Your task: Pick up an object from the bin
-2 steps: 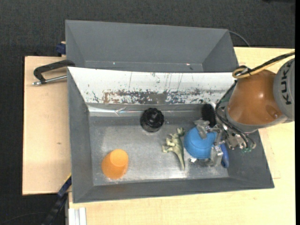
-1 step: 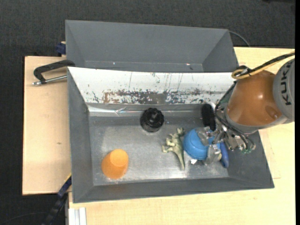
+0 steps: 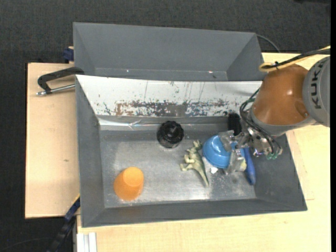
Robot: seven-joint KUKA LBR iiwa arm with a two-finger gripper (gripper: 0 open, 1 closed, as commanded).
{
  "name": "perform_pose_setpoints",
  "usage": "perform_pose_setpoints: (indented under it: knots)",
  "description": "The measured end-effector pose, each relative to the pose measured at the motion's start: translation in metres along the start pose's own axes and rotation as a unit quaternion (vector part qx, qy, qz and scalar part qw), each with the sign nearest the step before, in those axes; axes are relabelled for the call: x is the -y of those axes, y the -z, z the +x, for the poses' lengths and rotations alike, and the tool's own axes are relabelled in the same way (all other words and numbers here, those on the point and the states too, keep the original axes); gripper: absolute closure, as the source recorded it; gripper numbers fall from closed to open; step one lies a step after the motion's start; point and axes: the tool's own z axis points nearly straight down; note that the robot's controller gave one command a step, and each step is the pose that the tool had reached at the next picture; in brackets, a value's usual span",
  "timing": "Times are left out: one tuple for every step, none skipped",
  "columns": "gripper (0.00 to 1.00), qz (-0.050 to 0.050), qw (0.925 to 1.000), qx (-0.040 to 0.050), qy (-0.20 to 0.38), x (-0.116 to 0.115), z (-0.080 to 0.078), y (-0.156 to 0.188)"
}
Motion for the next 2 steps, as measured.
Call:
perform_pose_setpoints:
  knots:
    - [1.00,0.006,0.9940,-0.0085,-0.108,-0.007,-0.007,-0.001]
    - [1.00,0.015,0.9986,0.0078,-0.051,-0.005,-0.013,0.175]
